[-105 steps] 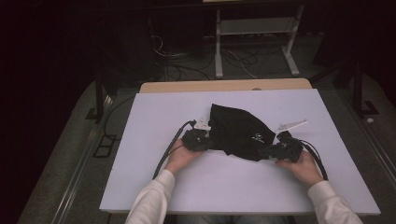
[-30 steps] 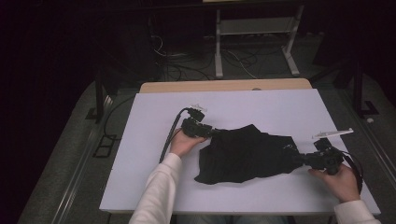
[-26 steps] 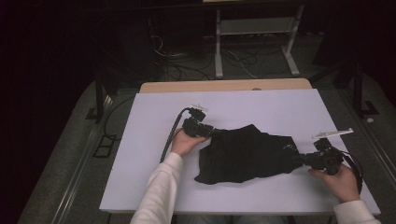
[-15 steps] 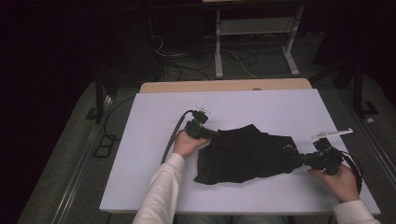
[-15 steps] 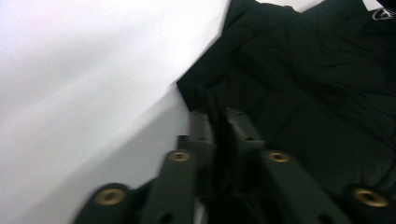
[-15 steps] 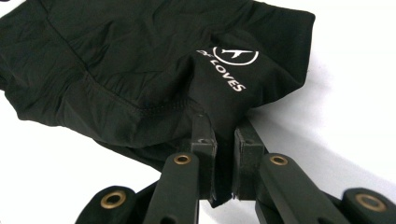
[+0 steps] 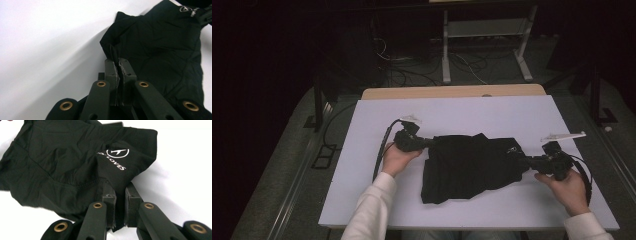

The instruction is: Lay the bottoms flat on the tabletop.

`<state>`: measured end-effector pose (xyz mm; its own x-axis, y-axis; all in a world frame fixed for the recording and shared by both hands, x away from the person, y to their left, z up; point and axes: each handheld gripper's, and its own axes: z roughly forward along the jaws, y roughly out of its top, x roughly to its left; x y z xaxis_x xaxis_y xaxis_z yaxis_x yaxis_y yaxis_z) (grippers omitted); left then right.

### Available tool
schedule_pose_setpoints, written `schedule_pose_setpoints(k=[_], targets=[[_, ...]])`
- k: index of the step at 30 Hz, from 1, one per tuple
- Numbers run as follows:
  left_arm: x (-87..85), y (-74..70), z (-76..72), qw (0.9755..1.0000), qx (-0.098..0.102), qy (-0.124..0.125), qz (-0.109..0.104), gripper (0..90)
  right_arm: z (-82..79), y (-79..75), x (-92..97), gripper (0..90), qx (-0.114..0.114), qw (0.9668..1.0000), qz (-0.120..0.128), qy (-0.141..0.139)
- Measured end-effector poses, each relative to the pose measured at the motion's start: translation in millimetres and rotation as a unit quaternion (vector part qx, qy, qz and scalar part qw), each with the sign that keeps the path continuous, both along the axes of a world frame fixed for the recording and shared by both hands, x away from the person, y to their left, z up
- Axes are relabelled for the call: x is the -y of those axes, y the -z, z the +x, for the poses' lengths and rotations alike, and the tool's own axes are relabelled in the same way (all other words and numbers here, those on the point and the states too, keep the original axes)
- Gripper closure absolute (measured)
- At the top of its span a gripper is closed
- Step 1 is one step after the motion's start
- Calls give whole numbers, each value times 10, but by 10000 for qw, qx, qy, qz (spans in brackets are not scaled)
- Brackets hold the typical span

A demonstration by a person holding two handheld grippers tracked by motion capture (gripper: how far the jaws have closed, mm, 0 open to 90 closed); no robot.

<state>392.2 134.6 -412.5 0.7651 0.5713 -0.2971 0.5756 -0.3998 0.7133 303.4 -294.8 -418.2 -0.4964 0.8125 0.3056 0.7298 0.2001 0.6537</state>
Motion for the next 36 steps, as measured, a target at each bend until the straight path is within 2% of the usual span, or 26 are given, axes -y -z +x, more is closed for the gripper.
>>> schedule_pose_setpoints(k=[1,2,3,4,6,7,8,11,17,22,26,28,31,34,36], targets=[[-104,-15,-74,9999,47,-92,12,854,57,-43,-140,808,76,9998,-103,-174],[-154,-15,-104,9999,52,-147,9,854,72,-52,-193,808,104,9995,-151,-248],[-154,-15,-104,9999,52,-147,9,854,72,-52,-193,808,104,9995,-151,-248],[-241,-5,-149,9997,24,-224,33,854,120,-63,-350,808,151,9984,-319,-450],[-281,4,-163,9996,-1,-260,47,854,164,-56,-459,808,168,9971,-453,-595],[-321,15,-175,9996,-38,-278,38,854,164,-56,-459,808,168,9971,-453,-595],[-394,48,-198,9993,-156,-322,-87,853,223,-39,-573,808,180,9958,-566,-696],[-488,95,-233,9985,-289,-411,-194,853,275,-23,-681,808,167,9949,-623,-774],[-610,147,-338,9979,-376,-497,-197,853,267,-26,-829,786,244,9931,-663,-940],[-632,167,-398,9982,-369,-470,-78,853,200,-51,-830,594,177,9943,-391,-972],[-627,210,-381,9980,-394,-469,129,853,191,-44,-737,475,74,9966,-308,-758],[-629,227,-369,9979,-390,-484,192,852,219,-32,-658,428,42,9978,-242,-612],[-648,236,-353,9977,-386,-521,198,852,288,-23,-536,346,-3,9992,-11,-389],[-683,239,-332,9974,-342,-603,196,852,381,-20,-442,215,-7,9994,202,-278],[-708,246,-314,9969,-320,-690,186,852,451,-12,-399,199,-48,9994,276,-193]])
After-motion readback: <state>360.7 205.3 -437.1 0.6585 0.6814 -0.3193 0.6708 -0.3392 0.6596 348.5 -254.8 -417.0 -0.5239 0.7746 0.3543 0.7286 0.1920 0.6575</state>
